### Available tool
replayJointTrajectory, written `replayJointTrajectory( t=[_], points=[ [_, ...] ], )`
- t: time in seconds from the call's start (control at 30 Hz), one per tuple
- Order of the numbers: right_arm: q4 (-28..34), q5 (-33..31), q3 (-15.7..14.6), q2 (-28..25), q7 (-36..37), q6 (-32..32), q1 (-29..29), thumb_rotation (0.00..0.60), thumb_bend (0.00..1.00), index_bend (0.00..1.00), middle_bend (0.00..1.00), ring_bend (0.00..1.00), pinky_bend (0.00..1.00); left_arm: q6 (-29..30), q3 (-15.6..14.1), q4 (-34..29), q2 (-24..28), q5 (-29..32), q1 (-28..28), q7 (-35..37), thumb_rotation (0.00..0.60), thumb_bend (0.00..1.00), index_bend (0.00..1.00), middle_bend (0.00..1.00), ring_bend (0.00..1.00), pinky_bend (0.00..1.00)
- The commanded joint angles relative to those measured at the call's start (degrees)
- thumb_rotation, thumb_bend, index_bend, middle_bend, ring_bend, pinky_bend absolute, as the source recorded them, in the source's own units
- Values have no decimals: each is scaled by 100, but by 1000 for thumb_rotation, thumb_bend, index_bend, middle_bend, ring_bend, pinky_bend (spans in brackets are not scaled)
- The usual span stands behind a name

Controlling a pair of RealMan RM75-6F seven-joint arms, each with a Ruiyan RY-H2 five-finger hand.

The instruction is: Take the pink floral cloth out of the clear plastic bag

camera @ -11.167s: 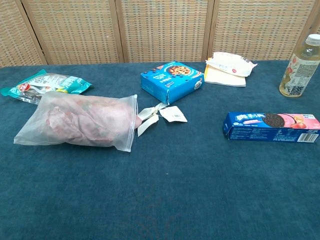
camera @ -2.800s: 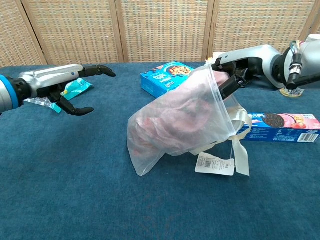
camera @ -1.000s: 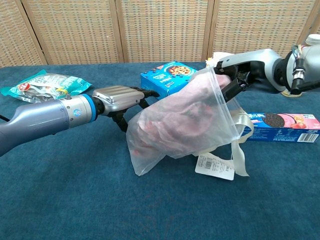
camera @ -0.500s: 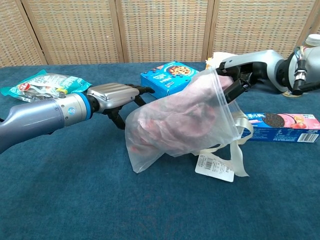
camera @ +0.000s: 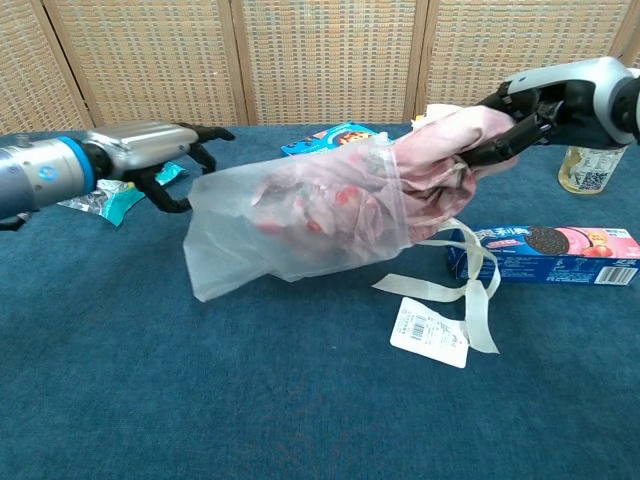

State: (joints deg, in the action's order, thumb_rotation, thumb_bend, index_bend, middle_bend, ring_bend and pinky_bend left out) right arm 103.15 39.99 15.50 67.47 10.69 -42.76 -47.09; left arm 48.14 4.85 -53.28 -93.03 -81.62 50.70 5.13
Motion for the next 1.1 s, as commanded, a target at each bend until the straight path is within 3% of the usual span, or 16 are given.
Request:
replayJointTrajectory(
  t=[0.03, 0.3, 0.57, 0.63, 0.67, 0.7, 0.73, 0.77, 0.8, 0.87, 0.9, 1.0, 1.1],
  points=[
    [-86, 22, 54, -84, 120, 21, 95, 600, 835, 744, 44, 0, 0, 190, -78, -197, 494, 57, -304, 162, 600, 666, 679, 0, 0, 0],
    [-336, 22, 146, -342, 380, 119, 316, 600, 834, 744, 46, 0, 0, 410, -153, 169, 1454, 338, -1025, 852, 600, 667, 679, 0, 0, 0],
    [-405, 24, 142, -394, 380, 202, 364, 600, 834, 743, 51, 0, 0, 277, -183, 755, 1604, 431, -1363, 1523, 600, 668, 680, 0, 0, 0],
    [-397, 51, 125, -378, 348, 194, 370, 600, 834, 743, 51, 0, 0, 292, -208, 807, 1591, 371, -1412, 1723, 600, 667, 618, 0, 0, 0],
    [-383, 78, 117, -371, 331, 177, 378, 600, 835, 743, 50, 0, 0, 270, -226, 811, 1595, 344, -1428, 1801, 600, 662, 515, 0, 0, 0],
    [-361, 128, 107, -366, 310, 155, 392, 600, 831, 703, 40, 0, 0, 220, -246, 802, 1612, 327, -1442, 1847, 600, 615, 344, 0, 0, 0],
    [-339, 245, 83, -370, 263, 114, 418, 600, 788, 631, 30, 0, 0, 116, -263, 767, 1649, 344, -1451, 1809, 600, 556, 227, 0, 0, 0],
    [-335, 368, 53, -369, 200, 43, 447, 600, 626, 464, 14, 0, 0, 12, -263, 713, 1694, 394, -1456, 1731, 600, 432, 94, 0, 0, 0],
    [-337, 577, -5, -372, 66, -97, 489, 600, 385, 249, 2, 0, 0, -48, -223, 588, 1778, 491, -1483, 1625, 600, 297, 12, 0, 0, 0],
    [-340, 911, -84, -359, -125, -389, 585, 600, 56, 31, 0, 0, 0, 64, -135, 313, 1923, 611, -1576, 1525, 600, 151, 0, 0, 0, 0],
    [-372, 1201, -147, -340, -301, -668, 665, 600, 2, 0, 0, 0, 0, 192, -75, 121, 2029, 681, -1660, 1482, 600, 112, 0, 0, 0, 0],
    [-561, 2195, -421, -274, -939, -1608, 941, 600, 0, 0, 0, 0, 0, 611, 49, -337, 2280, 823, -1906, 1328, 600, 78, 0, 0, 0, 0],
    [-622, 2760, -576, -253, -1069, -2128, 1177, 600, 0, 0, 0, 0, 0, 1074, 179, -769, 2443, 986, -2154, 1117, 600, 73, 0, 0, 0, 0]
  ],
)
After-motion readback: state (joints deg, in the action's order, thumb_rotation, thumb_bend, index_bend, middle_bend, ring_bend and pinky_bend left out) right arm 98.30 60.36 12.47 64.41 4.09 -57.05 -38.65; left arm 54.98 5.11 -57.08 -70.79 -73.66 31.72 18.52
